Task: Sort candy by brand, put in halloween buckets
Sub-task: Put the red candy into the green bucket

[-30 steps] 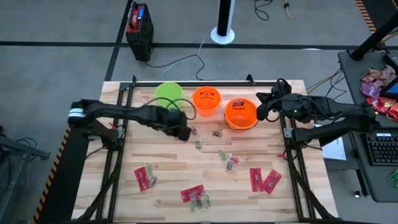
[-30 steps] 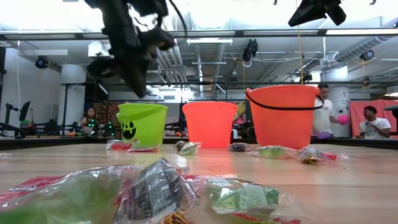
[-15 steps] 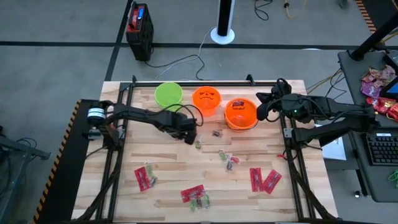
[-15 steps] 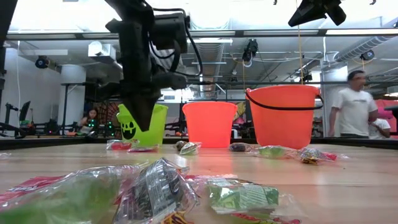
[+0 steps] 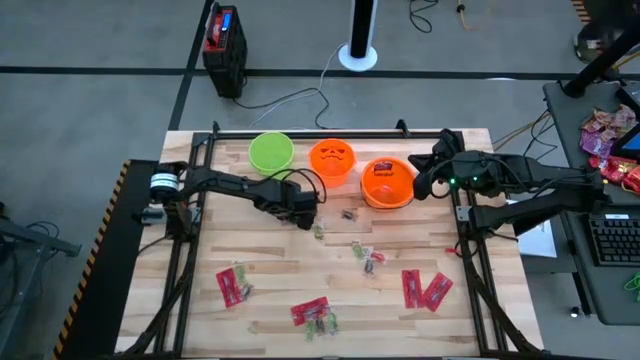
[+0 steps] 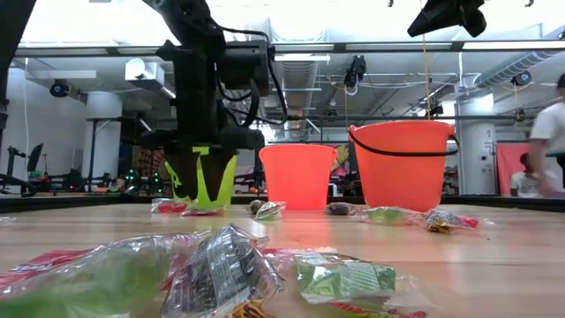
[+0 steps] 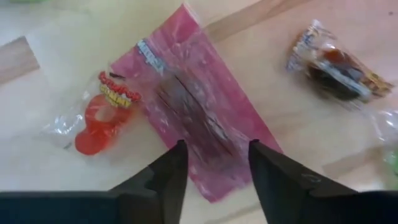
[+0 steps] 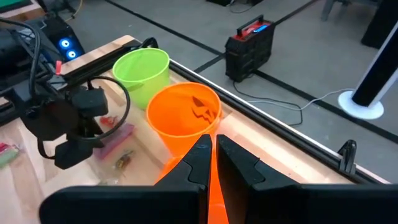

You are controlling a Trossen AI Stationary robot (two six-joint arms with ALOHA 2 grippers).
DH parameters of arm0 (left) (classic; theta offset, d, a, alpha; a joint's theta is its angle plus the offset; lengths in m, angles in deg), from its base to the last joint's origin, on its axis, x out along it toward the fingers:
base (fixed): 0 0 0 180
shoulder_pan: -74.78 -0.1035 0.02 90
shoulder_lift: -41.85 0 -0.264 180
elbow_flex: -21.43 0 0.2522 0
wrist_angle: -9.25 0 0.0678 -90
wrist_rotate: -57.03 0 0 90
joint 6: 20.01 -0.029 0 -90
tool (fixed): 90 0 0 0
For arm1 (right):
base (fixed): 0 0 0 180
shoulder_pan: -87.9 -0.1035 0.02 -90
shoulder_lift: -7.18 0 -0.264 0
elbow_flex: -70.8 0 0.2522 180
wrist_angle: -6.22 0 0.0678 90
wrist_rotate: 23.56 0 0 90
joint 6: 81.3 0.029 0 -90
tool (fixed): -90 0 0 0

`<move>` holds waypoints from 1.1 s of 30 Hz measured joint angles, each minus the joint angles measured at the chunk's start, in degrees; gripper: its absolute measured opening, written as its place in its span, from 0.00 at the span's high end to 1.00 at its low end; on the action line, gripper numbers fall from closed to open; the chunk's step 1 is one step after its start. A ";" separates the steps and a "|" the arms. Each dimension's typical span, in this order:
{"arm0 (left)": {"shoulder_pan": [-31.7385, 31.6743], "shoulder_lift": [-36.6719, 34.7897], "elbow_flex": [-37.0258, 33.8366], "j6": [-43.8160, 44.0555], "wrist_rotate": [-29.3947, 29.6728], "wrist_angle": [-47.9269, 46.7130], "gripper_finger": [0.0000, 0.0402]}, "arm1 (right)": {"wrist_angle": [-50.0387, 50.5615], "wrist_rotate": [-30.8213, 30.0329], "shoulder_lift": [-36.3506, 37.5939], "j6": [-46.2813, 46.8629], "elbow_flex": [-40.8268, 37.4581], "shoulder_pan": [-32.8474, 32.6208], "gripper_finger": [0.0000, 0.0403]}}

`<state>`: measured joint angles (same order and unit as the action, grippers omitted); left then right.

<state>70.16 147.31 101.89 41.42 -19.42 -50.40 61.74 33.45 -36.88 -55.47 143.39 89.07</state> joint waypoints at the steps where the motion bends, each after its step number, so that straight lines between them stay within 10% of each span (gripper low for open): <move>1: 0.00 0.40 0.00 -0.57 0.04 0.37 0.58 | 0.00 -0.02 0.02 -0.17 0.00 0.00 0.96; 11: -0.06 4.38 0.17 -2.41 -0.31 2.62 0.62 | 0.03 -0.02 0.02 -1.12 0.00 0.00 0.96; 23: 1.44 3.82 0.02 -7.82 -2.15 3.15 0.97 | 1.95 -0.04 0.04 -1.05 0.00 0.00 0.96; 33: 1.58 -10.03 2.14 -24.30 -16.46 -5.19 0.99 | 1.88 -0.24 0.04 -3.19 -0.01 0.00 0.96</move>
<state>71.74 137.28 104.03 17.12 -35.89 -55.60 63.62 33.21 -36.83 -58.66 143.38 89.07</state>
